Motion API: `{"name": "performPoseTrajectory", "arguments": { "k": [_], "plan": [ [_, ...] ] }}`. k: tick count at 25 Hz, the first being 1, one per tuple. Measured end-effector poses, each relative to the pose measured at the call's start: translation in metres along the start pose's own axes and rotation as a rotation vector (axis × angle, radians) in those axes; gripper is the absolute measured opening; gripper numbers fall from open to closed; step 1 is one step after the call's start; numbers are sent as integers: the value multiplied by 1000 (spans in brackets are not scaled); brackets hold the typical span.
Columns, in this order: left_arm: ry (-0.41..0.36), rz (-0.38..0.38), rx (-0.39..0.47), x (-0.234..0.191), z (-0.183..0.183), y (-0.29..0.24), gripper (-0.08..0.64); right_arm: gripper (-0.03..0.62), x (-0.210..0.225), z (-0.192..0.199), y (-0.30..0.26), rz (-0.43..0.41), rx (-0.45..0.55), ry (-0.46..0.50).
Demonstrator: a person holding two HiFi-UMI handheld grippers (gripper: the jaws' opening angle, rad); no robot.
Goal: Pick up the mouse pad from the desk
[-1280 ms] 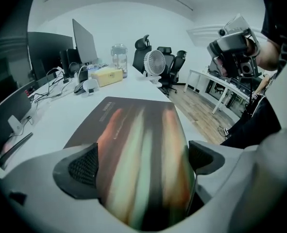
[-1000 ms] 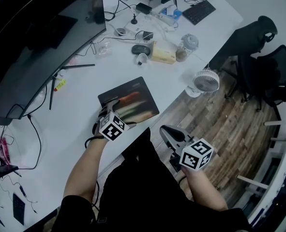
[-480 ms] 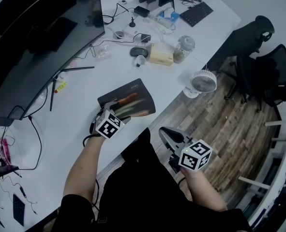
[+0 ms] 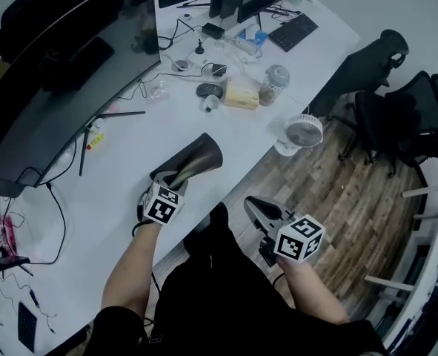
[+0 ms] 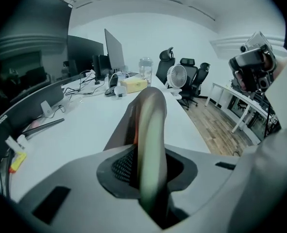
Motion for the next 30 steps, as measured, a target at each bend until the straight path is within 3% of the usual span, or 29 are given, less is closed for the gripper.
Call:
{"name": "performPoseTrajectory", "arguments": {
  "k": [12, 20, 26, 30],
  "plan": [
    [13, -44, 151, 9, -5, 52, 49, 18, -34, -25, 13, 25, 64, 79],
    [19, -73, 203, 9, -26, 88, 48, 18, -21, -50, 39, 82, 139, 97],
    [48, -119, 241, 18, -56, 108, 48, 18, -6, -70, 44, 29, 186, 116],
    [80, -159, 261, 30, -75, 111, 48, 18, 8, -85, 51, -75, 209, 106]
  ]
}}
Point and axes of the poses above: the fingertips, and each gripper's own axes: y backward along the fingers, x to its right, z out of its underside, the point moved 9 cm from there along y, backward along the fingers, and after that the axes turned 2 degrees about -z, right-handed, at the moved point
